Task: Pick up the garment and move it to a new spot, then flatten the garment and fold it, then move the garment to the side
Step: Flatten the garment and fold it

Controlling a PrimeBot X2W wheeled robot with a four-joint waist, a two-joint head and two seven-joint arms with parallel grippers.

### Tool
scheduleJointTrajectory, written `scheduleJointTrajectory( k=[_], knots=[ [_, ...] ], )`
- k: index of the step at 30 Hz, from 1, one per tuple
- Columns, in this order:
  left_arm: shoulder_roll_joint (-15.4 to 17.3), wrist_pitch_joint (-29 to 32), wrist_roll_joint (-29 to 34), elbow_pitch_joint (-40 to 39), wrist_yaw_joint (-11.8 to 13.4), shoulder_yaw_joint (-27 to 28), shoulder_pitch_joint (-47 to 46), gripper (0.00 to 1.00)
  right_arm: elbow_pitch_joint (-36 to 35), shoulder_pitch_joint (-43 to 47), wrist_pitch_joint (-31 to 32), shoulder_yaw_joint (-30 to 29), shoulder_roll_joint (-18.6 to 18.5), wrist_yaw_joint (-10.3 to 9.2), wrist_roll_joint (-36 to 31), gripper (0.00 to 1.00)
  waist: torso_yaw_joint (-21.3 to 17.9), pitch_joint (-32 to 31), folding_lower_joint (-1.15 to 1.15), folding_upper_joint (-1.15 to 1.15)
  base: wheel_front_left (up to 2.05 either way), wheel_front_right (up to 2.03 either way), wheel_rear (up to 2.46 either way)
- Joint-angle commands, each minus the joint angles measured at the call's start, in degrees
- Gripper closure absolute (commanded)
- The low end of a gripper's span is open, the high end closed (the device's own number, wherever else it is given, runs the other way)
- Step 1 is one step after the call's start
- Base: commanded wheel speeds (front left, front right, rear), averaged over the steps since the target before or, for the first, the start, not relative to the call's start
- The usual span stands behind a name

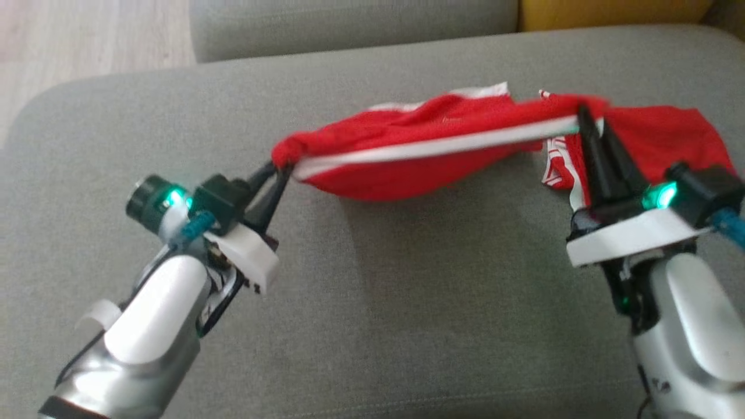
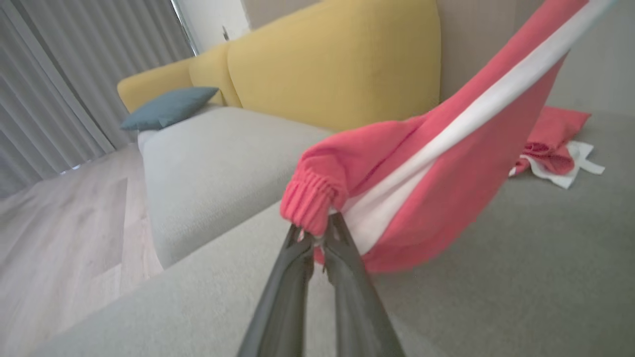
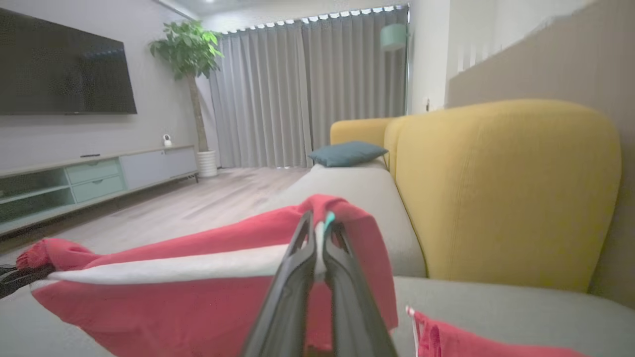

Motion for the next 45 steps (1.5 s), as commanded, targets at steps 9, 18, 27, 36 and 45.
scheduleJointTrajectory(
  k=[9,18,27,36,45],
  knots=[
    [5.3,5.0,-3.5,-16.4,5.8,6.9,-0.4,1.0,-10.5,-0.9,3.4,-0.8,-0.8,0.19,-0.1,1.0,0.8,-5.4,0.0,0.0,0.0,0.0,0.0],
    [10.2,12.1,-5.3,-32.1,11.3,10.2,6.3,1.0,-20.7,7.0,8.1,-3.2,1.9,0.19,-1.8,1.0,1.7,-6.3,0.0,0.0,0.0,0.0,0.0],
    [10.8,19.3,-7.5,-31.2,9.6,11.9,-2.7,1.0,-18.6,-5.1,13.8,-2.8,2.4,0.19,-1.2,1.0,1.9,-1.1,0.0,0.0,0.0,0.0,0.0],
    [4.7,15.2,-7.5,-10.0,4.8,14.3,-29.3,1.0,5.0,-38.3,11.9,0.4,-0.1,0.19,0.7,1.0,2.0,12.3,0.0,0.0,0.0,0.0,0.0],
    [-2.2,1.1,-6.5,10.7,4.6,17.1,-47.4,1.0,29.7,-59.6,-2.4,-4.4,3.6,0.19,-1.2,1.0,2.9,19.3,0.0,0.0,0.0,0.0,0.0]
  ],
)
